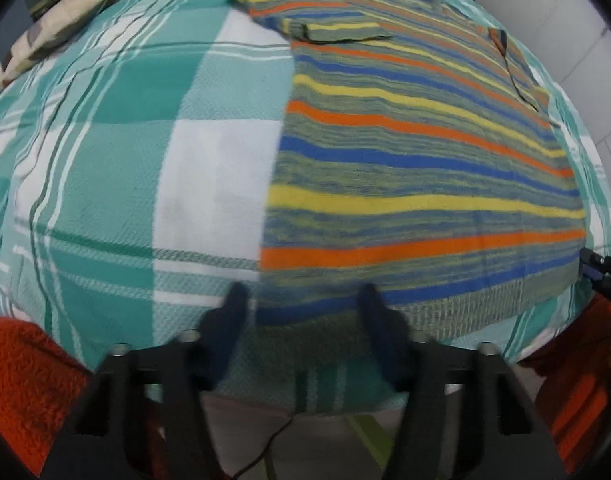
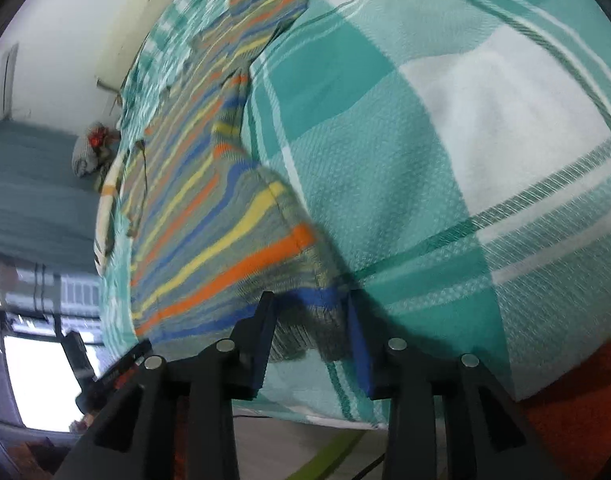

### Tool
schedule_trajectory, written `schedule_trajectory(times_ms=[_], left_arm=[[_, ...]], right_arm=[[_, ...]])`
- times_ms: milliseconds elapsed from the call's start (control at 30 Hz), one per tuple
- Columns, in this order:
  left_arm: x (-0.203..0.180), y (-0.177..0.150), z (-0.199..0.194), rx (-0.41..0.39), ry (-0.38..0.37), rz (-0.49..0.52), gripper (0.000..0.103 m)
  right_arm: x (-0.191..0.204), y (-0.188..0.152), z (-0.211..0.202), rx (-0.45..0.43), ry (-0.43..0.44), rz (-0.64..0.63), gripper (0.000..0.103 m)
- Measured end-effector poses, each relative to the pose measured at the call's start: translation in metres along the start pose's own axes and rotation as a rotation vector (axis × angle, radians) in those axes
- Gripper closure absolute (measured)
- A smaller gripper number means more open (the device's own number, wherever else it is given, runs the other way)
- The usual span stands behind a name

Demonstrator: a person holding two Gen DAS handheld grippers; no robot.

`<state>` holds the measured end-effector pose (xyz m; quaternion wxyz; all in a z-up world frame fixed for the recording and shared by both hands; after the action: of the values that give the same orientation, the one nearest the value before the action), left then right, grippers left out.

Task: Fold small clothes

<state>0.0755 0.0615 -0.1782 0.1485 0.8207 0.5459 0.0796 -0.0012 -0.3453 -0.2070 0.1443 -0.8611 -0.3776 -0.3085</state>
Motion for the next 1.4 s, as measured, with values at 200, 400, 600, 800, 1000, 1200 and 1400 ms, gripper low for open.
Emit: schedule_trajectory(times_ms=[200, 400, 600, 800, 1000, 1200, 1400], left_arm=[[-0.008, -0.002, -0.021, -0.016, 0.017, 0.043, 0.099], [-0.004, -0.010, -0.040, -0.021, 0.006, 0.028, 0.099], [-0.002, -0.016, -0.032, 0.035, 0.043, 0.023, 0.100], [0.000, -0.023, -0.042, 0.037, 0.029, -0.003, 0.101], [0.007, -0.025, -0.031, 0.088, 0.059, -0.010, 0.103], [0.003, -0.022, -0.011, 0.129, 0.136, 0.027, 0.091], [0.018, -0.026, -0.064, 0.002, 0.254, -0.036, 0.046]], right_arm=[[0.016, -0.011, -0.020, -0.003, -0.043, -0.087, 0.097], [0.031, -0.033, -0.041, -0.010, -0.162, -0.202, 0.097], [0.022, -0.032, -0.011, 0.015, -0.285, -0.212, 0.097], [0.024, -0.037, -0.016, 0.003, -0.316, -0.221, 0.097], [0.029, -0.041, -0.019, -0.004, -0.335, -0.227, 0.097], [0.020, -0.034, 0.007, -0.003, -0.385, -0.203, 0.097], [-0.002, -0.034, -0.014, -0.013, -0.384, -0.073, 0.059]])
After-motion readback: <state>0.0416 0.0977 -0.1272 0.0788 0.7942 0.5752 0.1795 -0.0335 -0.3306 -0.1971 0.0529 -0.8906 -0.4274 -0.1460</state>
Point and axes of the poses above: each gripper's, at about its wrist camera, not at the fingertips, and z roughly the way its jaws point, x to its left, y to its top, the point moved 4 cm from there along z, roughly the way its jaws point, and after that the axes turned 15 degrees about z, right-handed, at the moved point
